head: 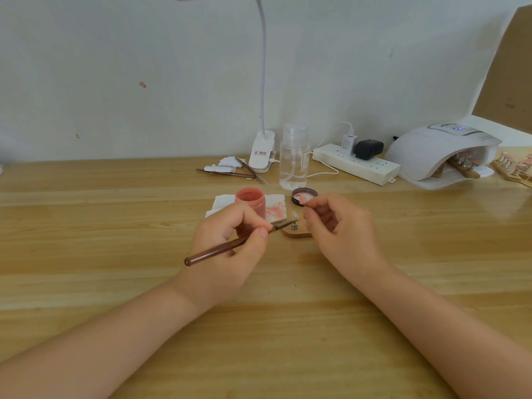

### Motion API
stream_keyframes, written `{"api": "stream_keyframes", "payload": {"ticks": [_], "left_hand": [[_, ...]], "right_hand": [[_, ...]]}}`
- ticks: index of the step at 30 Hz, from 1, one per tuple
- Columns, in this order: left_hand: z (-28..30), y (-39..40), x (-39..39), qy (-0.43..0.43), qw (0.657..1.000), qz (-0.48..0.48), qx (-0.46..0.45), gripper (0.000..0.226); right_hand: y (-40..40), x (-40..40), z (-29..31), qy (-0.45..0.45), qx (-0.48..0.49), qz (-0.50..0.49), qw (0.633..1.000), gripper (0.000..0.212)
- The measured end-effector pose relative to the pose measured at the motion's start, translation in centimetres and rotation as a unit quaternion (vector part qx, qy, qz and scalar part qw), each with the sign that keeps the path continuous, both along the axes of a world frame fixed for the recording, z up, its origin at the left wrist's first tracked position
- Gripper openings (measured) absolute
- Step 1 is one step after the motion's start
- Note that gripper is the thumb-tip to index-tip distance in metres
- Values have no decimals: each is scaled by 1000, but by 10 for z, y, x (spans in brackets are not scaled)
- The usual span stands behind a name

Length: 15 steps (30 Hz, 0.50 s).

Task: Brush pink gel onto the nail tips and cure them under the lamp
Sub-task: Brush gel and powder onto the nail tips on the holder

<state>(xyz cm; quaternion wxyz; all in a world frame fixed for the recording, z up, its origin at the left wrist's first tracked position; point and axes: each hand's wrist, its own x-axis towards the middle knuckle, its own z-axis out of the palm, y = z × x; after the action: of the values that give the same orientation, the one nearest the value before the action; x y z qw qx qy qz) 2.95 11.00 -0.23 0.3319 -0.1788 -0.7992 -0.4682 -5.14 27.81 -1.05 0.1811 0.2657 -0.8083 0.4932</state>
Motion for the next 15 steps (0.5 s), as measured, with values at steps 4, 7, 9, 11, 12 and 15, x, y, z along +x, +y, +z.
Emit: {"api": "stream_keyframes", "payload": {"ticks": [4, 7, 9, 11, 12, 15], "left_hand": [[8, 0, -3, -24, 996, 23, 80, 20], [23, -3, -12, -28, 992, 78, 100, 33], [35, -11, -21, -51, 984, 129, 115, 26], [43, -21, -31, -75, 974, 182, 112, 21], [47, -27, -35, -90, 970, 205, 99, 19], [59, -41, -48, -149, 956, 254, 25, 15]], "right_hand": [[0, 0, 0, 0, 9, -2, 1000, 15], [-2, 1, 0, -6, -4, 1, 1000, 17], [-2, 1, 0, -10, 2, -3, 1000, 20], [-2, 2, 0, -9, 9, -5, 1000, 23], [-2, 2, 0, -7, 11, -3, 1000, 22], [-3, 0, -1, -3, 11, -2, 1000, 17]]}}
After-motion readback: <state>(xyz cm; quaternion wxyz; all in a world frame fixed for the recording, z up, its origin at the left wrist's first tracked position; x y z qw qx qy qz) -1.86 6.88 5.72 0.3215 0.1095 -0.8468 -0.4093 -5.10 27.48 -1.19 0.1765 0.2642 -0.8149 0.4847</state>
